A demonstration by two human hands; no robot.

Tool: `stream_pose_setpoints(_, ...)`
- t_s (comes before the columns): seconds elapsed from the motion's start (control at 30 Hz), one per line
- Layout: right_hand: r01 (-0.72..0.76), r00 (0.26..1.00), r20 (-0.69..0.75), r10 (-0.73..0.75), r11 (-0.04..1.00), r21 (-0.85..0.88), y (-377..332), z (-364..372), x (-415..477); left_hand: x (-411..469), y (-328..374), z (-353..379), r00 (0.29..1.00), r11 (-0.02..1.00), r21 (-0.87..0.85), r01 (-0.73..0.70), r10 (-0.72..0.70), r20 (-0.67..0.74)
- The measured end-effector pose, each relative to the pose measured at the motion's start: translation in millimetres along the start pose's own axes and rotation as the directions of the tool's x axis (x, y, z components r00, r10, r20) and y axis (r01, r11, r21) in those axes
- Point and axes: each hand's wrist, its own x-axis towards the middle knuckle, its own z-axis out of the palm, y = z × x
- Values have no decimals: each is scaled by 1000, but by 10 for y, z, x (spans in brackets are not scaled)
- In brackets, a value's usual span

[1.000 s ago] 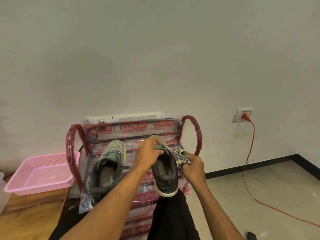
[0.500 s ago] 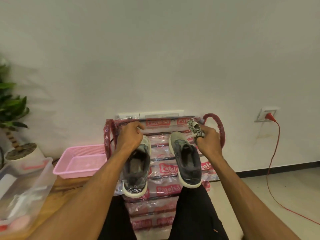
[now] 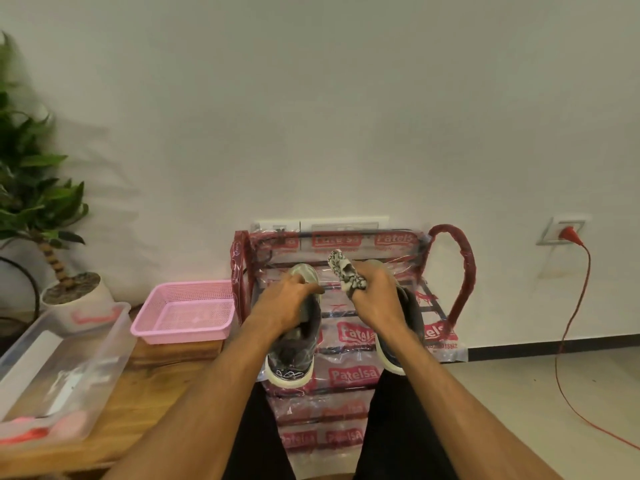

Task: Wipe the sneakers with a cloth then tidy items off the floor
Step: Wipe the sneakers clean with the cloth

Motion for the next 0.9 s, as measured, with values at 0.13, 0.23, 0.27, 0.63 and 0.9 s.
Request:
stream_pose_setpoints(0.13,-9,999,54,9,1000,-13,100,128,-69,21,48,61,999,999,54,-3,0,53)
stream_pose_setpoints(0.23,-26,997,65,27,999,-20,147,175,-105,32,77,91,996,990,143,-19,6,91)
stream_pose_setpoints(0.27,-33,997,65,34,999,-20,152,185,-115,43,72,98,995,987,157,-19,3,97)
stream_pose_setpoints(0.63,-108,992,68,110,994,-34,246,235,-172,18,-3,179,997,998,48,39,-35,-73)
stream_pose_setpoints(0.9,-138,987,75,139,990,-26,290,288,-207,5,-81,292,935,941,-334,59,-169,-312)
